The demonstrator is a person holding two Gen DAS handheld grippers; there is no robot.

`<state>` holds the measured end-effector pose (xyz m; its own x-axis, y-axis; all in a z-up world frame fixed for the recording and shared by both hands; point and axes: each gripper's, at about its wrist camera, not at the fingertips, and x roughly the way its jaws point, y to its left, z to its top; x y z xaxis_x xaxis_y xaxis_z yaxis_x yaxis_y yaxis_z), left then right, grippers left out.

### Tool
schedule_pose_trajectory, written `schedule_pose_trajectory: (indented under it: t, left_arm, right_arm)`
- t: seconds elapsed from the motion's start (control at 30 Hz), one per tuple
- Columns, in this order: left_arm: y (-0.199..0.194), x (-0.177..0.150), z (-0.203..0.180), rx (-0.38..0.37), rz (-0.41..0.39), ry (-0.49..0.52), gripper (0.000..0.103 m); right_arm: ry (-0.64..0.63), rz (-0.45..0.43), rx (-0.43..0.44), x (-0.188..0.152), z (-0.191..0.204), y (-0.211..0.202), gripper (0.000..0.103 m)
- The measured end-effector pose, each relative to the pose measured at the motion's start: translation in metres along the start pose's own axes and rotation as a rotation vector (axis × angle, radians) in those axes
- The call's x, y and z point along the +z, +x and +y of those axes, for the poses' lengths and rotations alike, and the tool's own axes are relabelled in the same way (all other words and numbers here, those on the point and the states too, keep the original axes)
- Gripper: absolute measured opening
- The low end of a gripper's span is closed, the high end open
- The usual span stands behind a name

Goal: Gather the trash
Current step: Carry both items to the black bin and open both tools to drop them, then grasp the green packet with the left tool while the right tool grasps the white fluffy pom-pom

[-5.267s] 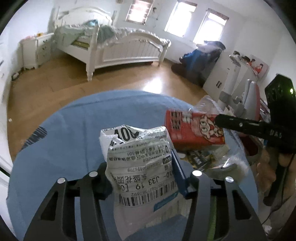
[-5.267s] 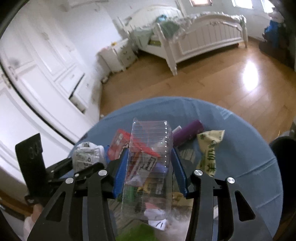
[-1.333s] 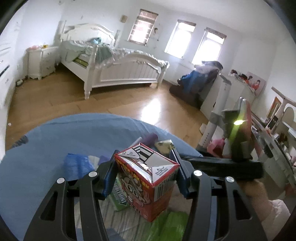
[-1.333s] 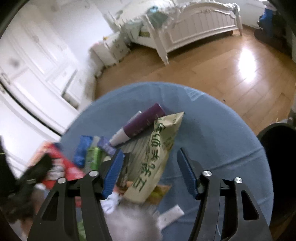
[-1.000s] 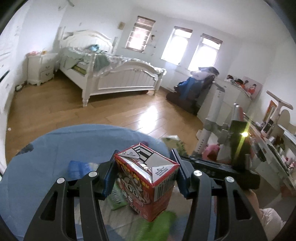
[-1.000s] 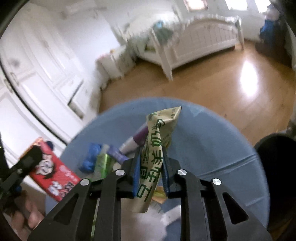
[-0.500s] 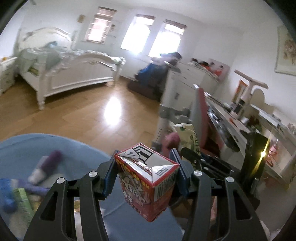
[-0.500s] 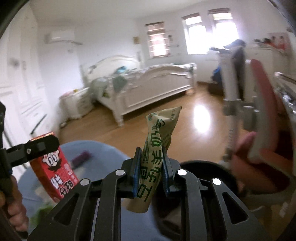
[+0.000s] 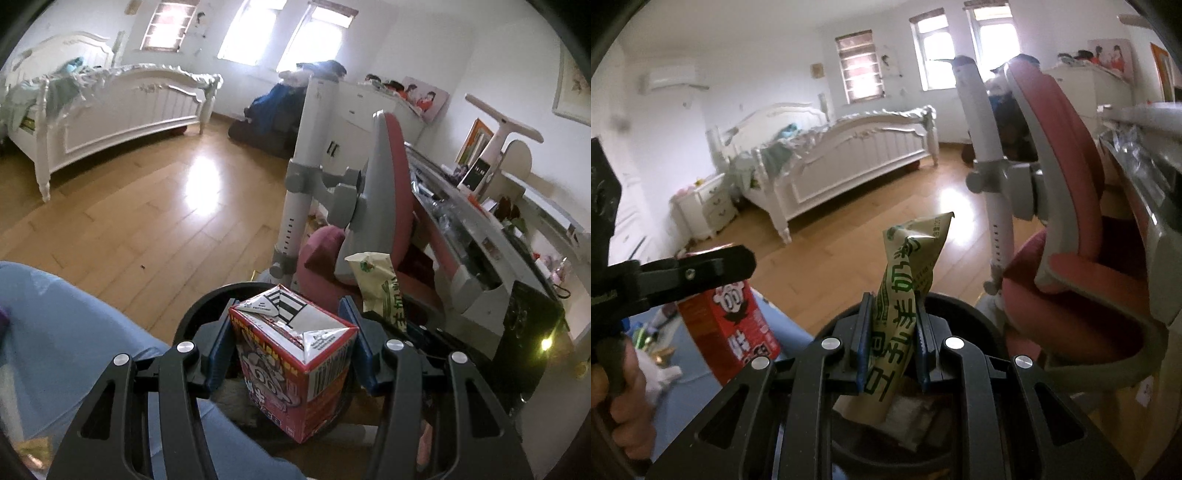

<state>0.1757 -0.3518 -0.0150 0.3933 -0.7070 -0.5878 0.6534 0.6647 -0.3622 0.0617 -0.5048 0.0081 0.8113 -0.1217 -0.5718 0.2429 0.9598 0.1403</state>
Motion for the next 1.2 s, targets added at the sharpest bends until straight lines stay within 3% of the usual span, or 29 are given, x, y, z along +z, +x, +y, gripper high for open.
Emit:
schedule_pose_trajectory:
  t: [0.67, 0.73, 0.8, 0.87, 1.07, 1.2]
  left_arm:
    - [0.054, 0.007, 0.003, 0.026, 0.089, -0.005, 0.056]
    - [0.055, 0.009, 0.003, 0.031, 0.091, -0.005, 0.061]
    - [0.052, 0.01, 0.003, 0.042, 0.079, -0.013, 0.081]
    - [0.047, 0.01, 0.003, 0.053, 0.064, -0.017, 0.087]
    - [0.014, 0.009, 0.003, 0.045, 0.051, -0.054, 0.087]
    - [-0.033, -0.002, -0.002, 0.031, 0.021, -0.053, 0.087]
  right_arm:
    - [0.033, 0.079, 0.011, -0.004, -0.013, 0.038, 0.022]
    - [0.03, 0.101, 0.002, -0.004, -0.013, 0.042, 0.028]
    - [0.041, 0.105, -0.001, -0.004, -0.015, 0.044, 0.057]
    - [0.054, 0.096, 0.002, -0.005, -0.016, 0.042, 0.065]
    - [0.061, 0.091, 0.017, -0.006, -0.007, 0.03, 0.065]
    - [0.051, 0.075, 0.065, -0.006, 0.013, 0.012, 0.065]
